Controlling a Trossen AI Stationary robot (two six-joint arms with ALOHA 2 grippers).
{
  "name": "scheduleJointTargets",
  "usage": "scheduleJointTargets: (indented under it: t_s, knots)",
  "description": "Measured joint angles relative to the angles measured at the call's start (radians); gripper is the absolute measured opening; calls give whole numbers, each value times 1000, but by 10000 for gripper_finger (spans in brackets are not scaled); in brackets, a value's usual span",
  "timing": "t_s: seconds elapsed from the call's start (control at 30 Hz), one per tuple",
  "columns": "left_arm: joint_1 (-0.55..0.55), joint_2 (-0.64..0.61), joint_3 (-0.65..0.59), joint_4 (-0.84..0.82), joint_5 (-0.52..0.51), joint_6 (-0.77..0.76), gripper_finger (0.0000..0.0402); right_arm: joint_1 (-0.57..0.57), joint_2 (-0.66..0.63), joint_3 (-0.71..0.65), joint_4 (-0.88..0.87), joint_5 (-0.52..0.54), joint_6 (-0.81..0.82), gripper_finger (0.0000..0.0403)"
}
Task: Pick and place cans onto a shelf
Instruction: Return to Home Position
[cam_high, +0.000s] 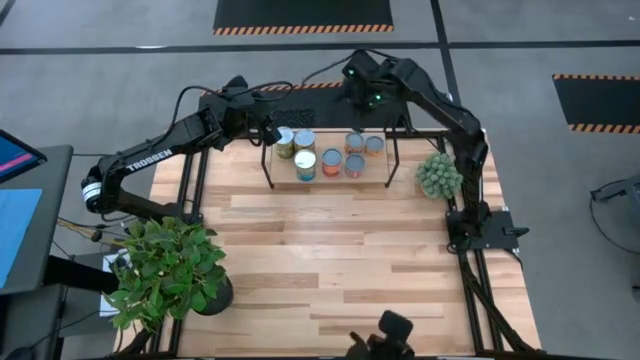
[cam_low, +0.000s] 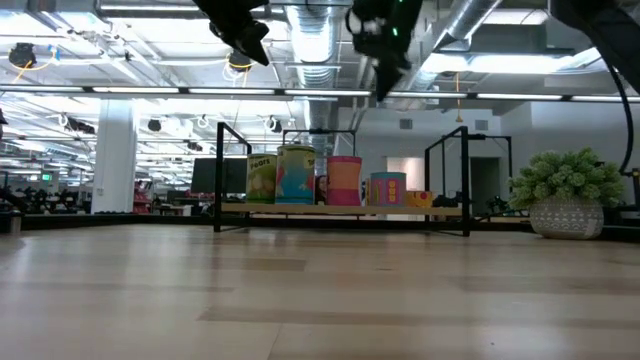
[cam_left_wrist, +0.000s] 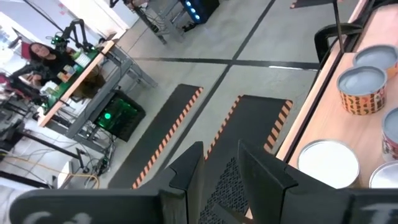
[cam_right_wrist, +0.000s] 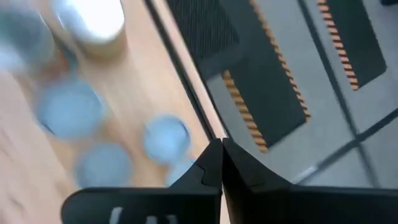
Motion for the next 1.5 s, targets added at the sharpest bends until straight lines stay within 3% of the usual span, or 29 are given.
scheduleJointTargets:
  t_s: [0.23,0.33,0.43,0.63,0.7,0.9,1.1,1.27,1.37,1.5]
  knots:
    - [0,0,0,-55,-29,4,93,80,-31,26,35,-20,251,32]
    - [0,0,0,-118,-39,26,93,121,-35,29,38,-97,143,34]
    - [-2,0,0,-162,-34,-44,93,160,-36,26,34,-157,7,33]
    - [55,-70,-1,-307,-2,-99,93,144,-43,27,-120,-179,-16,29]
    - [91,-124,-1,-360,56,-125,93,116,-48,21,-153,-220,-5,29]
    - [153,-294,-12,-366,388,-216,93,70,-46,9,-201,-290,97,31]
    - [153,-410,-170,-227,402,-270,93,127,-113,3,-202,-308,144,29]
    - [154,-465,-306,-82,394,-242,93,168,-315,-219,-109,-270,240,30]
    - [154,-463,-334,-7,402,-241,93,209,-509,-491,109,-251,296,32]
    - [154,-463,-337,9,410,-240,93,279,-775,-932,529,-252,341,30]
